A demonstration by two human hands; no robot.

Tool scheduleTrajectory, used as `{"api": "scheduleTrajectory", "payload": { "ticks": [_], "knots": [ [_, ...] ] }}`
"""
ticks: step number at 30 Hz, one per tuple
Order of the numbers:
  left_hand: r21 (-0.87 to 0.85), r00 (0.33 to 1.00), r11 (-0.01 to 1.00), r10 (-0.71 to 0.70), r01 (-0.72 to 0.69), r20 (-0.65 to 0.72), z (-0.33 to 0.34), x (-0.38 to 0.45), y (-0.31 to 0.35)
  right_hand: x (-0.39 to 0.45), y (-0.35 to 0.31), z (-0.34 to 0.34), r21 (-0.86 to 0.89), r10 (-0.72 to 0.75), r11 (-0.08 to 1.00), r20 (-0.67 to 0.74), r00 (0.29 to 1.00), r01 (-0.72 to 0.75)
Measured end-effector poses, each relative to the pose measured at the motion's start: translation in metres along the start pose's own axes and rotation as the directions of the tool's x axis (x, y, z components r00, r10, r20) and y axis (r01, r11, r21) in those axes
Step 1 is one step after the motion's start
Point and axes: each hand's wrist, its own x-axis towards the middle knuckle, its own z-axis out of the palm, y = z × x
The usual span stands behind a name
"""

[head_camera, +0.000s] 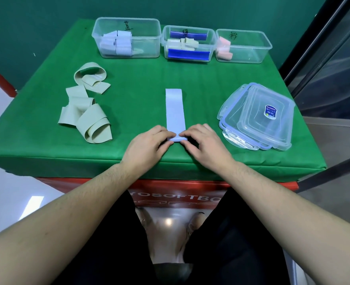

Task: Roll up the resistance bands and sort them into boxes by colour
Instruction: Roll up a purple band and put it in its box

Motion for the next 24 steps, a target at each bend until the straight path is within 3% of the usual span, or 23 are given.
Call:
{"api": "scheduleTrajectory", "payload": {
  "ticks": [9, 14, 21, 24],
  "knots": [
    [-0.02, 0.995, 0.995, 0.092, -0.093, -0.047, 0.004, -0.024, 0.004, -0.029, -0.008, 0.001, 0.005, -0.042, 0.999, -0.031, 0.999, 0.042],
    [-0.028, 0.998, 0.998, 0.051, -0.052, -0.04, 0.006, -0.023, 0.006, -0.027, -0.009, 0.004, -0.006, 0.0, 1.0, -0.083, 0.997, 0.0],
    [-0.06, 0.993, 0.994, -0.097, 0.093, -0.066, 0.006, -0.021, 0.013, -0.019, -0.008, 0.002, 0.023, -0.017, 1.0, -0.032, 0.999, 0.018],
    [-0.079, 0.992, 0.993, -0.097, 0.09, -0.085, 0.007, -0.02, 0.012, -0.017, -0.008, 0.001, 0.049, 0.003, 0.999, -0.022, 1.0, -0.002]
  ]
}}
